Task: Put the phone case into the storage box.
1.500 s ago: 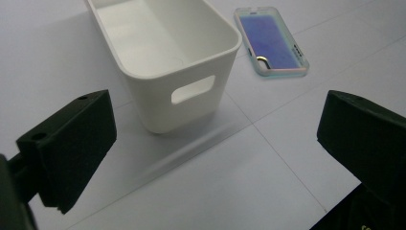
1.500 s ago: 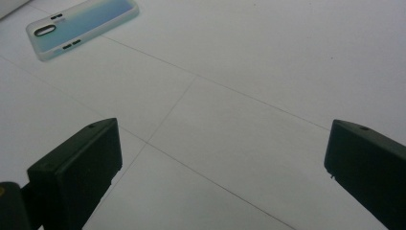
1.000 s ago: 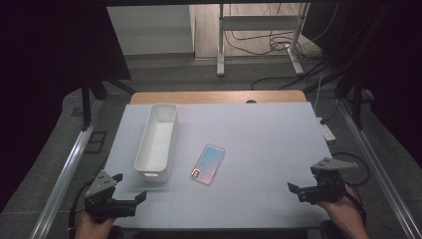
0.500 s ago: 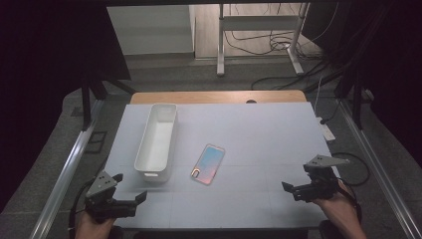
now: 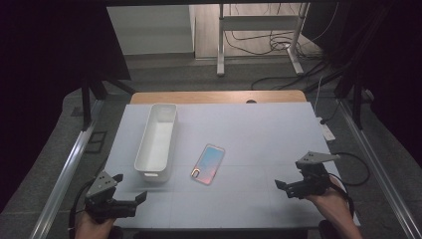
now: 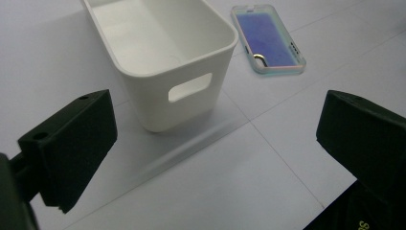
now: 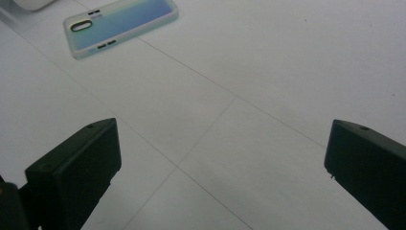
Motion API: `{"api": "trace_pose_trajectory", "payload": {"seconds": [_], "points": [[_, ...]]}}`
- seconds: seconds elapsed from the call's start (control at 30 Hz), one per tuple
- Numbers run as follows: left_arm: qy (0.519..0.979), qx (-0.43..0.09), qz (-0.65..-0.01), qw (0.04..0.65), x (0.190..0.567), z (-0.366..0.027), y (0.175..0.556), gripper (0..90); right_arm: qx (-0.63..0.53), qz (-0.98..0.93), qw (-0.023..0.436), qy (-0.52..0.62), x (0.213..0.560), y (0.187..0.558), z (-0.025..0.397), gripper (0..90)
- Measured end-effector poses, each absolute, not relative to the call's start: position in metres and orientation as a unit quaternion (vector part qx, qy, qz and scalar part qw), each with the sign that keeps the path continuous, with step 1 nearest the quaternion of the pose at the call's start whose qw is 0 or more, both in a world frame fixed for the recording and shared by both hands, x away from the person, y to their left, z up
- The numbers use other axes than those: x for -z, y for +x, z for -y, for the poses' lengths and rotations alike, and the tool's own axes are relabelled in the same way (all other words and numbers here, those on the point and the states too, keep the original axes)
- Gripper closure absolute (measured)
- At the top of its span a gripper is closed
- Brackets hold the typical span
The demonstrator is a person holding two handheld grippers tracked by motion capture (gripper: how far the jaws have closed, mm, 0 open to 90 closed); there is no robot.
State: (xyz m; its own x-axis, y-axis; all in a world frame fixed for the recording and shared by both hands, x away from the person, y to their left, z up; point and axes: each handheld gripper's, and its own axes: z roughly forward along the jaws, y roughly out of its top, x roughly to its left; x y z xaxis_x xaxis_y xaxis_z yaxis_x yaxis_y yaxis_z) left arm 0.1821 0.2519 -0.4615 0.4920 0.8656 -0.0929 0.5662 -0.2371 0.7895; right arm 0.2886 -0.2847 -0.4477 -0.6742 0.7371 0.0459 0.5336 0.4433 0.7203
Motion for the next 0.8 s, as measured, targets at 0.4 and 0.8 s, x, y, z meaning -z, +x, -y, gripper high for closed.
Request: {"api": "trace_pose_trajectory", "payload": {"seconds": [0.4,0.8], "points": [[0.763,-0.183,-0.469,0.404,0.462,-0.253,0.182,1.0,-0.372,-0.849,0.122,0.354,0.448,0.295,0.264,0.0],[0.762,-0.184,-0.470,0.405,0.462,-0.253,0.182,0.9,-0.370,-0.858,0.108,0.340,0.449,0.304,0.248,0.0]]}}
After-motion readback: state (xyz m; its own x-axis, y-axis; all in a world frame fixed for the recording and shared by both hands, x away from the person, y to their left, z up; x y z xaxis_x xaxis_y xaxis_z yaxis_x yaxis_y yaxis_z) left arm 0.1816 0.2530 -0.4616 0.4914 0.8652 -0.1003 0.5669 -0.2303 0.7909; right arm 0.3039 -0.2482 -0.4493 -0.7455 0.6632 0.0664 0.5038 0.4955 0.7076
